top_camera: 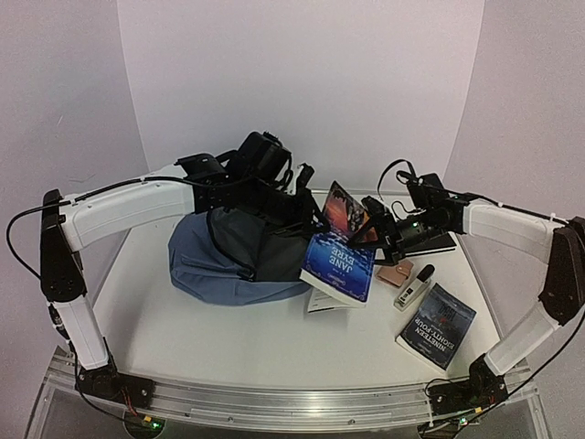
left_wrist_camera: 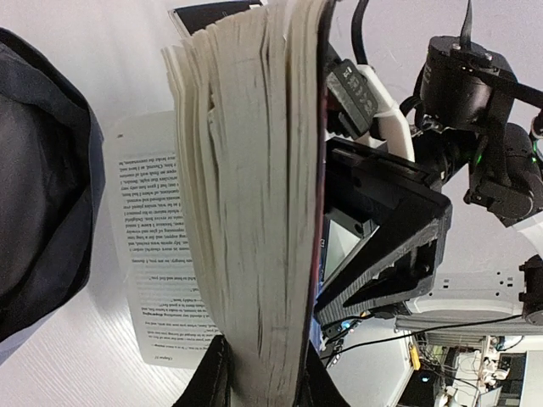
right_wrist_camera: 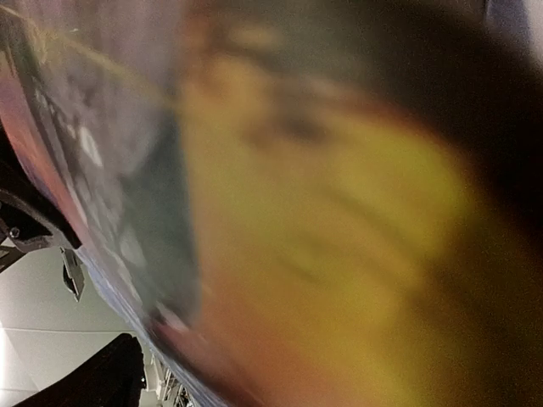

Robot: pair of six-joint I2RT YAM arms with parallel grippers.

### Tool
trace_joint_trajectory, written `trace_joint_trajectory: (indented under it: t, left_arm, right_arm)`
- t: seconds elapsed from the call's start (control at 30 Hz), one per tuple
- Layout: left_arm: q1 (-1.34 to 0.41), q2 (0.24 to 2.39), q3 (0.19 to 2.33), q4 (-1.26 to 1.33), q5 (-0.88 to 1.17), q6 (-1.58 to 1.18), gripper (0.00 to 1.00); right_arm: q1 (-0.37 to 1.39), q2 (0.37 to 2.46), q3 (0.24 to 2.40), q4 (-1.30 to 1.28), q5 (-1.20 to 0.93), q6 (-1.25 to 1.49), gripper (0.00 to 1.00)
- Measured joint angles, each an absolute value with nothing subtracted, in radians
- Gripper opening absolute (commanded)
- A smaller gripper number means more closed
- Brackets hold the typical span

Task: Pack the student bag
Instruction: Pick up the book from the center of the board, then place the book in the student bag.

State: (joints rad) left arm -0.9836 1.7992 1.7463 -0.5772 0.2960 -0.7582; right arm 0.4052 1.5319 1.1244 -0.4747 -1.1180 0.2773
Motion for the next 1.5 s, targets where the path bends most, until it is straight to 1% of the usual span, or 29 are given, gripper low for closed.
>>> trace_joint_trajectory:
  t: [0.17,0.27,0.3,0.33,0.37,0.4,0.43,0.47,0.5,0.53,0.57,0.6,0.7,0.73,0.77,0.8,0.93,1.07,1.3,1.4,1.5]
  left_arm:
    - [-0.965,1.793,1.746,-0.597,0.297,-0.762,0.00]
    - [-0.939,1.754,1.707,-0.565,0.276,-0.786,0.00]
    - [-0.930,1.735,1.687,-0.557,0.270,-0.796,0.00]
    - [-0.922,1.715,1.668,-0.551,0.265,-0.808,0.00]
    - [-0.918,1.700,1.658,-0.548,0.257,-0.814,0.05]
    - [-0.916,1.690,1.658,-0.539,0.249,-0.817,0.10]
    - [-0.914,1.681,1.658,-0.531,0.244,-0.818,0.19]
    - [-0.913,1.678,1.666,-0.532,0.239,-0.817,0.32]
    - [-0.912,1.677,1.679,-0.538,0.234,-0.815,0.50]
    - [-0.911,1.679,1.693,-0.546,0.229,-0.810,0.66]
    - [-0.909,1.684,1.710,-0.558,0.219,-0.807,0.73]
    - [-0.905,1.690,1.730,-0.573,0.206,-0.807,0.78]
    - [-0.880,1.694,1.773,-0.622,0.158,-0.819,0.84]
    - [-0.858,1.694,1.782,-0.640,0.143,-0.824,0.92]
    - [-0.835,1.691,1.785,-0.668,0.121,-0.836,0.98]
    - [-0.805,1.688,1.787,-0.705,0.094,-0.846,0.99]
    - [-0.676,1.682,1.786,-0.861,-0.011,-0.874,1.00]
    - [-0.591,1.682,1.759,-0.965,-0.062,-0.889,1.00]
    - [-0.548,1.760,1.764,-1.029,-0.046,-0.890,0.99]
    - [-0.543,1.848,1.803,-1.057,-0.036,-0.888,0.97]
    - [-0.538,1.930,1.845,-1.080,-0.024,-0.886,0.90]
  right_arm:
    - [0.422,1.544,1.125,-0.355,-1.128,0.432,0.58]
    - [0.420,1.544,1.146,-0.288,-1.134,0.501,0.39]
    - [0.424,1.543,1.163,-0.268,-1.141,0.521,0.30]
    - [0.428,1.543,1.181,-0.250,-1.145,0.539,0.20]
    - [0.431,1.543,1.200,-0.232,-1.145,0.554,0.13]
    - [0.432,1.543,1.217,-0.222,-1.145,0.567,0.02]
    - [0.432,1.543,1.233,-0.213,-1.145,0.579,0.00]
    - [0.432,1.543,1.244,-0.205,-1.143,0.588,0.00]
    - [0.432,1.543,1.255,-0.201,-1.140,0.595,0.00]
    - [0.432,1.544,1.265,-0.199,-1.137,0.601,0.00]
    - [0.432,1.548,1.277,-0.197,-1.131,0.606,0.00]
    - [0.432,1.557,1.293,-0.196,-1.133,0.614,0.00]
    - [0.439,1.602,1.344,-0.195,-1.126,0.626,0.00]
    - [0.442,1.624,1.353,-0.198,-1.118,0.628,0.00]
    - [0.445,1.651,1.369,-0.203,-1.114,0.626,0.00]
    - [0.446,1.679,1.383,-0.206,-1.107,0.626,0.00]
    - [0.453,1.794,1.453,-0.198,-1.100,0.639,0.00]
    - [0.474,1.864,1.508,-0.128,-1.084,0.697,0.00]
    - [0.496,2.025,1.589,0.228,-1.075,0.996,0.00]
    - [0.502,2.086,1.613,0.333,-1.060,1.085,0.00]
    - [0.505,2.136,1.630,0.390,-1.053,1.140,0.00]
